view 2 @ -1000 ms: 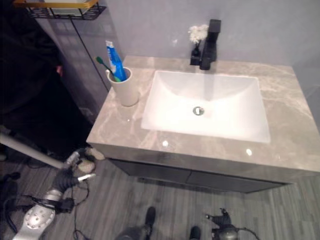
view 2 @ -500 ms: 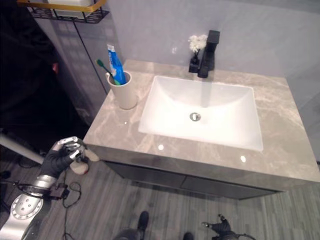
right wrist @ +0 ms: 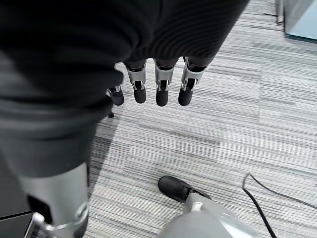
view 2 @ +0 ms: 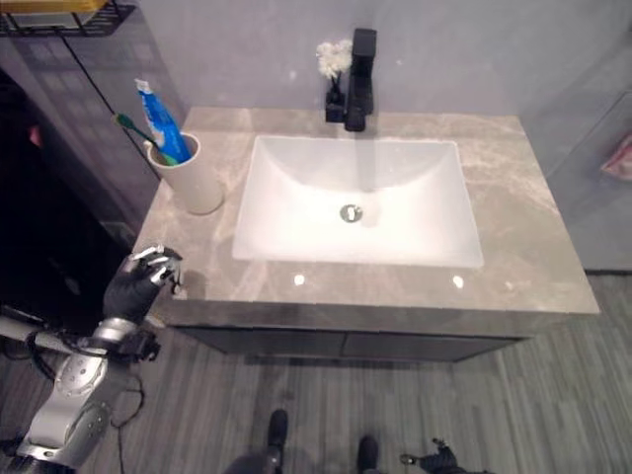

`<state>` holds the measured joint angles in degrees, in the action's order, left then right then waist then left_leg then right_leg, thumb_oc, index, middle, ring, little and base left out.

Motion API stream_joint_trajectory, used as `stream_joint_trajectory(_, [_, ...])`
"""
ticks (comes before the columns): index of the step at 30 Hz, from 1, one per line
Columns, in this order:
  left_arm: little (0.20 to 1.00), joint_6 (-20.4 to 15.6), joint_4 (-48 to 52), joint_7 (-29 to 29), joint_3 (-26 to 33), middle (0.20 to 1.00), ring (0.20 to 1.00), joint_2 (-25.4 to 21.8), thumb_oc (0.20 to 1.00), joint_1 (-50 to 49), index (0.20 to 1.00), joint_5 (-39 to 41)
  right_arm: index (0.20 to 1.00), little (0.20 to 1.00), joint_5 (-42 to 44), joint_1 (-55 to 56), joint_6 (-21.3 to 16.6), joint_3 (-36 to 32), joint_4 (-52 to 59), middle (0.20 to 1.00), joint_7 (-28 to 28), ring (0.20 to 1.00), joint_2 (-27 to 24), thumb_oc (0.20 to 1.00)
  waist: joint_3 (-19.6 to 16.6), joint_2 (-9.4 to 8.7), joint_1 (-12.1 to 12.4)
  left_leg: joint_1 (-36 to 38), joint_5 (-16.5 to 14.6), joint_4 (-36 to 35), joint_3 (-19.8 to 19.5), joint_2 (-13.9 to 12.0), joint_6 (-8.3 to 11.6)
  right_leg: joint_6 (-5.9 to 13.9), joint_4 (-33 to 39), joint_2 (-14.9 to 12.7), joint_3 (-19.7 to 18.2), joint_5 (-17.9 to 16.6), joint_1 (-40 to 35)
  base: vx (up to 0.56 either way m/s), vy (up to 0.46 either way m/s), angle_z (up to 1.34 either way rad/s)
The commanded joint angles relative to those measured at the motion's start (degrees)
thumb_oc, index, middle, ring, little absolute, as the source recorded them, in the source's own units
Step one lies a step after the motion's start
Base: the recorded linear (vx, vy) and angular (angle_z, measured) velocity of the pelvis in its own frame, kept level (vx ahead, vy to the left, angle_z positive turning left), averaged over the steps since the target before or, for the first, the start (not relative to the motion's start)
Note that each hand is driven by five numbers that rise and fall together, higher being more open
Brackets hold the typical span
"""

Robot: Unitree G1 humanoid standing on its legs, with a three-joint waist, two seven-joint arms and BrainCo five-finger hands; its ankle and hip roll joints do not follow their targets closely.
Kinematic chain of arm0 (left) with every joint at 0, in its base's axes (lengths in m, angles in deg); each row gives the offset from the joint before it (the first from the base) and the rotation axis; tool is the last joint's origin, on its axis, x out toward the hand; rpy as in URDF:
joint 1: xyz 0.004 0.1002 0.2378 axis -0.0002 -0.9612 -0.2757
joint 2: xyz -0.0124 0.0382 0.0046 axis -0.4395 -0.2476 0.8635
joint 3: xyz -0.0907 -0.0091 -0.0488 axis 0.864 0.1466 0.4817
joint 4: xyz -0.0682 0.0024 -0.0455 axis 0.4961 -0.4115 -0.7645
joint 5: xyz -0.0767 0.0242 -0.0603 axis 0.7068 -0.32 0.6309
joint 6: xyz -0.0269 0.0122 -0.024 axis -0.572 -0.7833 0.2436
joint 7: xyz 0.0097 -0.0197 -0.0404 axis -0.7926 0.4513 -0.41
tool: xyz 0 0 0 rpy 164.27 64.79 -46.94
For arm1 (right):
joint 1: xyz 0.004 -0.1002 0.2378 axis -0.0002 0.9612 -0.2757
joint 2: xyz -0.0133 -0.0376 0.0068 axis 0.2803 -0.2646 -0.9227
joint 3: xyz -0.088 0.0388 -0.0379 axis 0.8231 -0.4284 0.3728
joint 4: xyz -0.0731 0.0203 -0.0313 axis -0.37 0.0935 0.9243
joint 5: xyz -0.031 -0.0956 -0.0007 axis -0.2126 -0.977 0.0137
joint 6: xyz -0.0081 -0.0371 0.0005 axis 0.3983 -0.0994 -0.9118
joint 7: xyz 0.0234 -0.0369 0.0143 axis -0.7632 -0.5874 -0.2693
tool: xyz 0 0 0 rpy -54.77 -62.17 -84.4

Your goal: Put brush and paste in cup on sink, flatten towel.

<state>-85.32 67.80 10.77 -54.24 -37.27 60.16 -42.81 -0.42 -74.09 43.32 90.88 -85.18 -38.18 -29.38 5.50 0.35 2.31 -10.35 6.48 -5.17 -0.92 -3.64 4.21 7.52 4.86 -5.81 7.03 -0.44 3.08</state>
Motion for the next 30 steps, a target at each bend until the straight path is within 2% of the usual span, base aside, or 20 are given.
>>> stream_joint_trajectory(1, [0.200,-1.67,0.97,2.26,2.26,0.200,0.200,-0.12,0.200,2.85,0.200,2.07,1.000,1.000,0.26,-1.95,0.39,1.82,1.16,1.000,0.44,1.000,-1.70,1.000,0.97,-0.70,-0.18,-1.61,0.21,0.17,-0.72,-0.71,0.75,-0.51,-3.58,-0.79,-0.02,0.29,3.67,0.00,0.000,0.00])
stream_joint_trajectory(7, [0.200,-0.51,-1.58,4.90,1.18,0.200,0.200,-0.59,0.200,5.24,0.200,3.71,1.000,1.000,1.40,-3.31,0.88,2.09,2.25,1.000,0.84,1.000,-2.34,1.000,1.92,1.01,-0.80,-2.62,0.57,0.17,-0.76,-0.53,0.73,-0.79,-4.51,-0.99,0.04,0.80,4.98,-0.01,0.006,0.00])
stream_joint_trajectory(12, [0.200,0.44,-3.33,5.93,1.27,0.200,0.200,-2.99,0.200,7.21,0.200,4.44,1.000,1.000,1.12,-3.63,1.48,2.63,2.30,1.000,0.60,1.000,-2.51,1.000,2.14,1.33,-1.08,-2.92,0.63,0.17,-0.47,-0.48,0.76,-0.60,-3.52,-1.09,-0.13,0.24,4.99,0.00,0.000,0.00])
stream_joint_trajectory(19, [0.200,1.39,-6.77,6.79,0.21,0.200,0.200,-6.01,0.200,11.37,0.200,5.77,1.000,1.000,1.16,-2.96,2.12,2.87,2.22,1.000,0.05,1.000,-2.50,1.000,2.24,0.99,-1.85,-3.26,0.58,0.17,-0.20,-0.75,0.95,-0.47,-2.97,-1.14,-0.12,0.05,4.94,0.00,0.000,0.00])
stream_joint_trajectory(30, [0.200,2.65,-10.19,9.84,-3.20,0.200,0.200,-4.48,0.200,18.32,0.200,4.48,1.000,1.000,1.24,-3.64,2.91,4.63,2.75,1.000,-0.16,1.000,-1.94,1.000,2.88,0.09,-2.63,-3.43,0.39,0.17,0.79,-1.08,1.16,-0.44,-2.53,-1.10,-0.18,-0.13,5.10,0.00,-0.001,0.00])
